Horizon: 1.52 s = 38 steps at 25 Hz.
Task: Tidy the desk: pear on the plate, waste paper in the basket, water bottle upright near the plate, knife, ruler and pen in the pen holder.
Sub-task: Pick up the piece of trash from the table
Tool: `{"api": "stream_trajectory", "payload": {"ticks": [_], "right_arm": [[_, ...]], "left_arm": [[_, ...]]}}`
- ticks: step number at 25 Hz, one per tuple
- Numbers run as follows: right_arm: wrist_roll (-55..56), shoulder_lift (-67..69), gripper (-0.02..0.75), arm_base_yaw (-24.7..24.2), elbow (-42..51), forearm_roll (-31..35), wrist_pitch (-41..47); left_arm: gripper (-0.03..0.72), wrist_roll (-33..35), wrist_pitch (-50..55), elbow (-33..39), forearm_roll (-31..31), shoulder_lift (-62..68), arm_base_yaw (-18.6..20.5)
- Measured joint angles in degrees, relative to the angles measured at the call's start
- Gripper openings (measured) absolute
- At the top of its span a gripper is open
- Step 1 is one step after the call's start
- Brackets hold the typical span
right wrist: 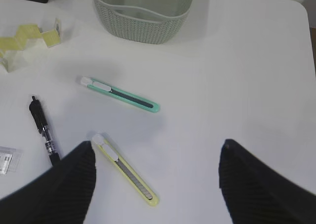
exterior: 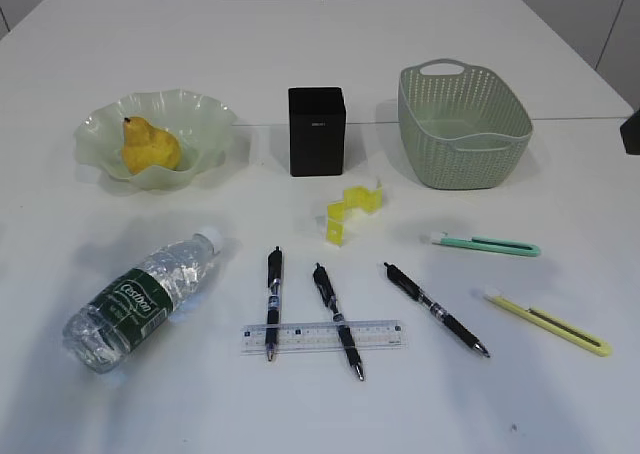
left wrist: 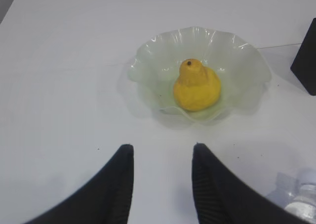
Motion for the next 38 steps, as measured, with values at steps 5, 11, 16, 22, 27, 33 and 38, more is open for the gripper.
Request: {"api": "stream_trajectory", "payload": {"ticks": [5, 11, 16, 22, 27, 33, 38], "right_arm": [[0.0, 0.0, 0.575, 0.0, 0.0, 0.1, 0.0], [0.0, 2.7, 0.575, 0.0, 0.0, 1.0, 1.8], [-0.5, 6.7, 0.575, 0.0, 0.0, 2.8, 5.2], [-0.7, 8.0, 0.575, 0.0, 0.0, 3.0, 5.3], [-0.7, 10.5, 0.575, 0.0, -1.8, 4.1, 7.2], [-0.7, 14.7, 0.575, 0.0, -7.4, 7.1, 10.4], [-0.8, 17.4, 0.575, 0.0, -11.4, 8.8, 11.4]], "left_arm": [[0.276, 0.0, -0.3, 0.0, 0.0, 0.0, 0.0], [0.276, 0.0, -0.4, 0.0, 0.0, 0.0, 0.0], [0.276, 0.0, -0.5, 0.0, 0.0, -0.1, 0.0], [0.276, 0.0, 0.8, 0.0, 0.0, -1.1, 0.0], [0.276, 0.0, 3.0, 0.0, 0.0, -2.0, 0.0], [0.276, 0.0, 4.5, 0.0, 0.0, -2.1, 0.0], [0.276, 0.0, 5.6, 0.0, 0.0, -2.1, 0.0]]}}
